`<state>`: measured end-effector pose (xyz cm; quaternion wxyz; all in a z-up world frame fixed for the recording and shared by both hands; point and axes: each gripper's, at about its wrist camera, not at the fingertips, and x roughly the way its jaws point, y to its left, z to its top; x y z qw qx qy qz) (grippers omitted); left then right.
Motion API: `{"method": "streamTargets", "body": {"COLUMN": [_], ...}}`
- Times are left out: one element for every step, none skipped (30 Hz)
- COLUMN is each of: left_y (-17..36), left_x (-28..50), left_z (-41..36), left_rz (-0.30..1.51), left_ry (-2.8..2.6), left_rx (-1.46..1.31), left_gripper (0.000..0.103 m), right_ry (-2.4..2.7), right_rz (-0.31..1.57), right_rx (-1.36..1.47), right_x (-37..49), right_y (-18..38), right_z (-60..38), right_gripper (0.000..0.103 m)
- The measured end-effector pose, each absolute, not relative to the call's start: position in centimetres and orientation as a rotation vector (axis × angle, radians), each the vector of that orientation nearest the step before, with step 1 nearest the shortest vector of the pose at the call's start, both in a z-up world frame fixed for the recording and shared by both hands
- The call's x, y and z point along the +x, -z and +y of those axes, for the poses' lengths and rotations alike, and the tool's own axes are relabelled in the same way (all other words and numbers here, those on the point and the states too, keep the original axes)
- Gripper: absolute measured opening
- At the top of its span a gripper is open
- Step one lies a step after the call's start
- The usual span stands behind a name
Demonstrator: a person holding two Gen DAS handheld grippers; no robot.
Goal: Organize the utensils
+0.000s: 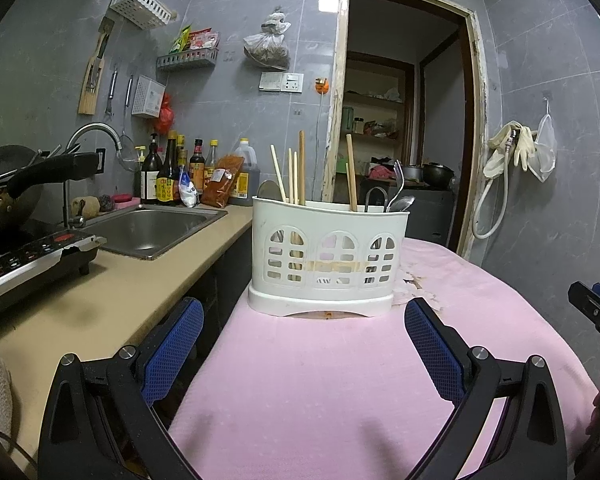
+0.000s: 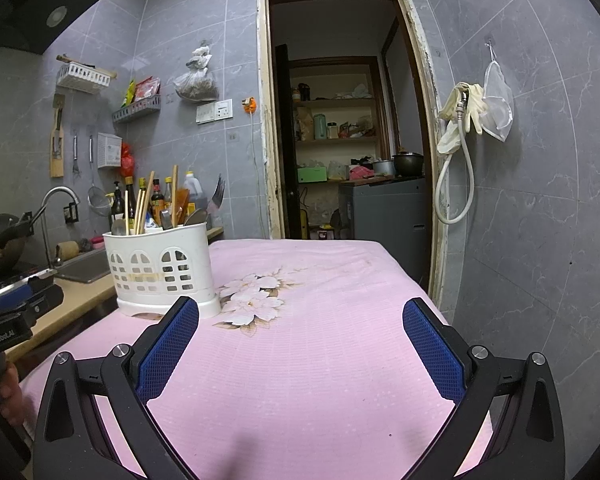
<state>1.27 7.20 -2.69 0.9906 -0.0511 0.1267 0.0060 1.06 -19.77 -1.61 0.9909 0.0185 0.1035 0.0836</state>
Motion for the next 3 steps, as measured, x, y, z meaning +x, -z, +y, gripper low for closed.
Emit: {"method": "streamTargets", "body": {"left_y": [2.69,2.69,2.70], "left_x": [1.28,1.29,1.28], "left_z": [7.16,7.18,7.17], "left_rz": [0.255,0.255,0.255], "left_ry": [-0.012,-0.012,-0.012], "left_rx": [-0.101,-0.100,-0.098], "left_gripper": [0.099,0.099,0.099], "right_ry": [-0.167,-0.168,-0.168], "right_rz": [0.208,0.210,0.211], "right_rx": [0.037,0.037,0.037], "right_x": [1.06,1.01,1.02], "right_y": [1.62,1.60,1.66], "right_z": [-19.75,-19.74,-19.74], "right_gripper": [0.103,0.103,0.103]}}
